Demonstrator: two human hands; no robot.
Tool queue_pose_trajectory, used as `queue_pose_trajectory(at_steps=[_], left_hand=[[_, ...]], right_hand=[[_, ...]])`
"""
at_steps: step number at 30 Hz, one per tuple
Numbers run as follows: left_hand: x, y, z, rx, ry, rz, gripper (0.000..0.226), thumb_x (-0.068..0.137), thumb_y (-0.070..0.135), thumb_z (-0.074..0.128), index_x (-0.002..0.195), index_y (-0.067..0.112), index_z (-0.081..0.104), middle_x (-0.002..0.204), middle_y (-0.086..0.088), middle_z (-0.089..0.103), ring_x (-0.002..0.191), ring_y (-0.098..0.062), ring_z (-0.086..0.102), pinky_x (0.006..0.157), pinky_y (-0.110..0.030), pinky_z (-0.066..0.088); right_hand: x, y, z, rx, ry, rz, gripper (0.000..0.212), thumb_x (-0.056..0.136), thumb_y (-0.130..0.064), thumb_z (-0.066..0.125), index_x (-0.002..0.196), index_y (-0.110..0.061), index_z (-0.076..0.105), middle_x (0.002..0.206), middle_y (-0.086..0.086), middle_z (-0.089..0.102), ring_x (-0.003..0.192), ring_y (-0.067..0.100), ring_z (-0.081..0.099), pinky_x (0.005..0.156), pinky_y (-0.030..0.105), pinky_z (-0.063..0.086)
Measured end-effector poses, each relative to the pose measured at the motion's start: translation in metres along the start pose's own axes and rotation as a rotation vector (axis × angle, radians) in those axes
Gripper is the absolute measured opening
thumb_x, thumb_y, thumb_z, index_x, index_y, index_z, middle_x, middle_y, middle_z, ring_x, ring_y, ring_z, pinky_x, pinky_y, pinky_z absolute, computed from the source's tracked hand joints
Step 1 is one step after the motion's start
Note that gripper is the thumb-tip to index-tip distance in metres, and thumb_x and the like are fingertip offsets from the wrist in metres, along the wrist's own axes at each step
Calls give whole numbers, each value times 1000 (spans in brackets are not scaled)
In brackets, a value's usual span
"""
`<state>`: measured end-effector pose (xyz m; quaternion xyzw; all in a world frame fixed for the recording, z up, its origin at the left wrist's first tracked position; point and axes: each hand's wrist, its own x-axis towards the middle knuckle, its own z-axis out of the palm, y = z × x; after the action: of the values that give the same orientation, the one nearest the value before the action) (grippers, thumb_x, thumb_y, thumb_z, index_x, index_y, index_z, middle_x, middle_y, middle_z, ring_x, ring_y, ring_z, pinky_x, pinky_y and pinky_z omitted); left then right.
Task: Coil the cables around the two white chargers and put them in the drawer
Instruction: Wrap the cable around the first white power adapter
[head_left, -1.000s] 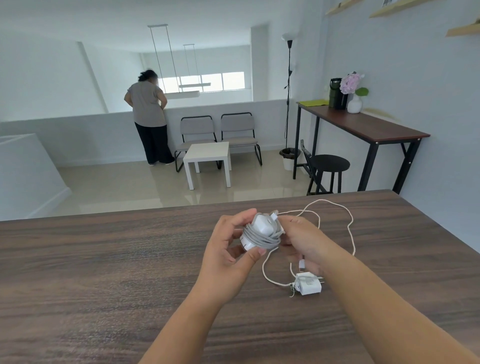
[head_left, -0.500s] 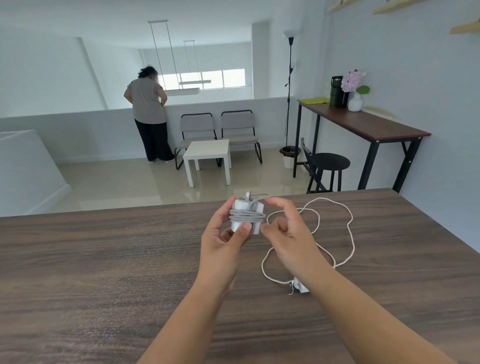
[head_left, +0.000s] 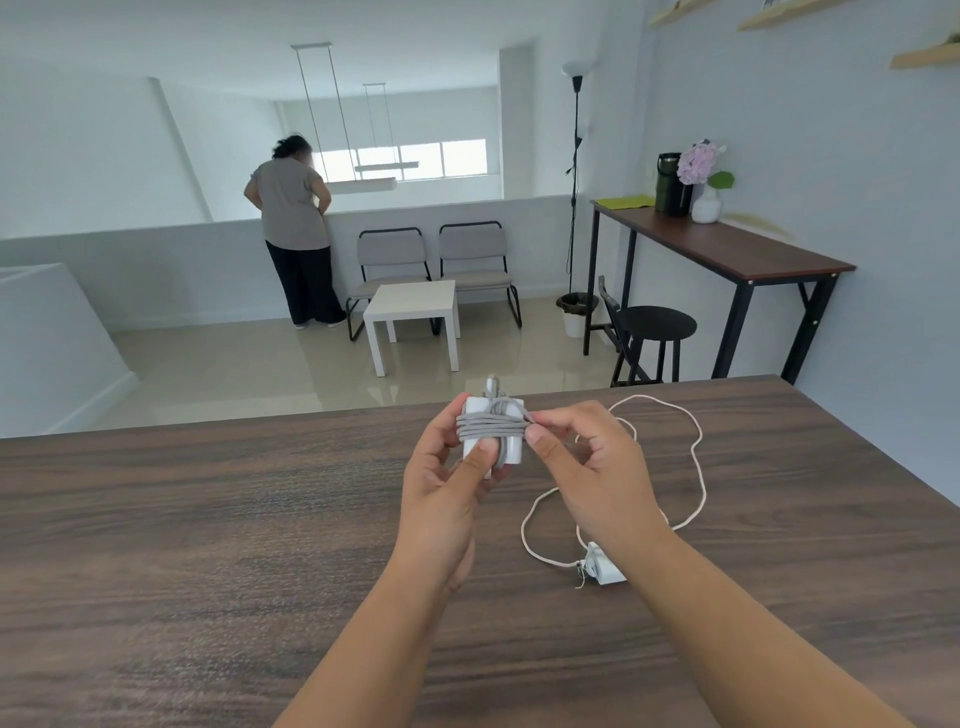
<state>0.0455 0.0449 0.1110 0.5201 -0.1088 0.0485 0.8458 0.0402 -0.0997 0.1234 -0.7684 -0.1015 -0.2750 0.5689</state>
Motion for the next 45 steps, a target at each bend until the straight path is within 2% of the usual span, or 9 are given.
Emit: queue_pose_trajectory(at_steps=[4,7,12,16,22,26,36,42,45], left_hand=[[-2,-2,4,-51,21,12,60,81,11,71,137,22,50,116,-3,65,100,-17,66,86,-31,56],[-4,-3,11,-77,47,15,57,82,12,71,135,21,53,118,-4,65,100,-18,66,88,-33,54],[-8,-7,21,-202,152,-45,49,84,6,63,132,12,55,124,-18,63,102,-22,64,82,-29,57],[-7,-7,24,-343,187,-122,43,88,3,58,130,3,56,113,-15,68,91,-17,69,76,-26,59],[-4,-4,25,-445,226,-213,26,94,2,53,118,1,61,95,-8,72,81,-14,72,80,-29,59],[1,-3,22,-521,245,-226,15,92,3,55,103,4,65,84,-4,71,71,-10,72,65,-20,60],[-1,-5,1,146,160,39,43,91,10,63,131,23,56,109,3,70,76,-3,64,52,-18,47],[-2,2,-4,268,78,-15,38,85,27,68,122,29,63,99,11,73,70,2,59,52,-17,43],[-1,5,-9,222,-29,-144,44,81,33,74,123,24,64,103,5,74,80,-3,63,61,-22,48]], right_hand=[[2,-1,-1,-8,44,-59,8,84,-21,71,89,-28,72,95,-11,66,73,7,58,62,13,40],[-1,2,1,-24,93,-109,6,87,-20,68,90,-25,69,72,-6,67,50,8,46,50,20,39],[-5,14,4,-264,129,-366,6,88,-12,64,91,-11,68,88,-5,67,81,-1,59,72,11,46],[-3,23,2,-336,131,-508,7,86,-8,65,87,-7,71,90,1,67,84,8,63,72,18,51],[-2,27,0,-264,49,-475,6,85,-11,66,87,-7,70,88,0,66,83,7,61,72,17,49],[-3,28,5,-240,-13,-438,8,86,-15,66,87,-8,70,87,-2,66,80,6,62,69,21,50],[-5,15,8,-199,-61,-401,6,81,-16,73,76,-13,74,74,-7,61,69,1,57,67,13,43],[-1,5,4,-246,-36,-325,27,68,-26,85,62,-15,62,66,-11,54,62,1,50,61,10,35],[4,2,-5,-225,-79,-231,41,59,-36,88,62,-19,52,62,-15,49,61,3,47,58,11,31]])
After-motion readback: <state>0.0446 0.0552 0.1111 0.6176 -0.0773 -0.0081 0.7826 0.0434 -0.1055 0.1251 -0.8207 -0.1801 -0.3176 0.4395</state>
